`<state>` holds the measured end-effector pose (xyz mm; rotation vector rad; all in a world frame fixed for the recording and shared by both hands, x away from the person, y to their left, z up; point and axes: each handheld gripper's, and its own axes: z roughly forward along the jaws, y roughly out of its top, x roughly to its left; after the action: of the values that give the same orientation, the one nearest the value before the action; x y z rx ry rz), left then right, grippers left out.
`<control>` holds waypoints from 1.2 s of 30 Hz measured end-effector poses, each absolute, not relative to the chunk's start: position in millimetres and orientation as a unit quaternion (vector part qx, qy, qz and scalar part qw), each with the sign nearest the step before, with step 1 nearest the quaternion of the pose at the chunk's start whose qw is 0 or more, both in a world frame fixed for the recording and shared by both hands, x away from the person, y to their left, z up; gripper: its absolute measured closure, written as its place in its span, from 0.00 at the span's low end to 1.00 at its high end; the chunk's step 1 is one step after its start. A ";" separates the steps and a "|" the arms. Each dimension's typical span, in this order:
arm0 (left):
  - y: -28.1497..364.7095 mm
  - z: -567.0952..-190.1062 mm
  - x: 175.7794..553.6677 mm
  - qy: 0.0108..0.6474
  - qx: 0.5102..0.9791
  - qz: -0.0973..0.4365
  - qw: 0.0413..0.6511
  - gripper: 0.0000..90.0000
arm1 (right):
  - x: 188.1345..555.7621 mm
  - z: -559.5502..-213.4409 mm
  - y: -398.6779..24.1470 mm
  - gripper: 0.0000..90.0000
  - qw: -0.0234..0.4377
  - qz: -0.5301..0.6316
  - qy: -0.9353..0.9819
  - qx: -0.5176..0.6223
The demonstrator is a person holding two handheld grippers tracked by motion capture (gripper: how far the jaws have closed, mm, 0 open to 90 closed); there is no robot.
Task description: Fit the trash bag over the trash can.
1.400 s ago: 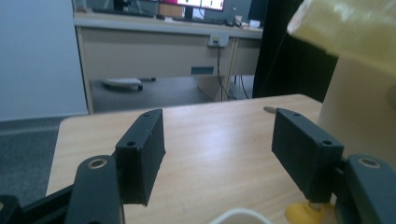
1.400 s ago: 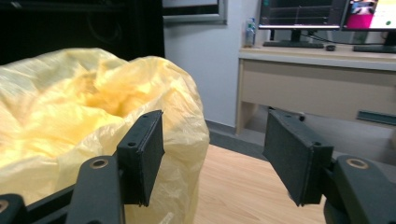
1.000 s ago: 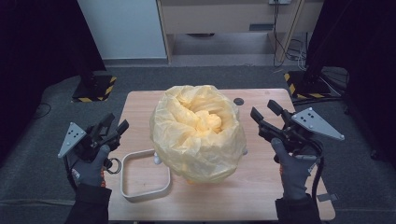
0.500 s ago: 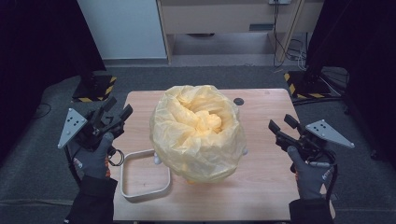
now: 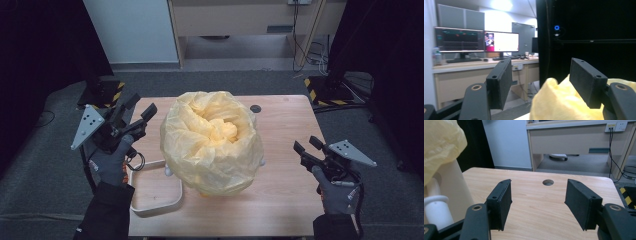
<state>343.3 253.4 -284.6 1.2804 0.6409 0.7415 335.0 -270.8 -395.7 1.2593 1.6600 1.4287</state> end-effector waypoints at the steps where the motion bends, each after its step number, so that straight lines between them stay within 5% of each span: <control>1: 250.8 -284.2 343.9 0.283 0.575 0.330 0.693 0.38 | 335.3 -397.8 -270.9 0.42 0.302 0.536 0.628 0.476; 24: 201.5 -285.3 370.5 0.166 0.663 0.151 0.714 0.39 | 340.9 -412.8 -263.8 0.43 0.308 0.495 0.664 0.469; 36: 188.2 -293.9 379.0 0.164 0.726 0.130 0.655 0.45 | 342.9 -416.3 -261.5 0.43 0.309 0.477 0.678 0.467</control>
<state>379.0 188.2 -293.9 1.6455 0.3729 0.2948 342.9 -261.5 -416.3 1.2341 1.7905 1.2598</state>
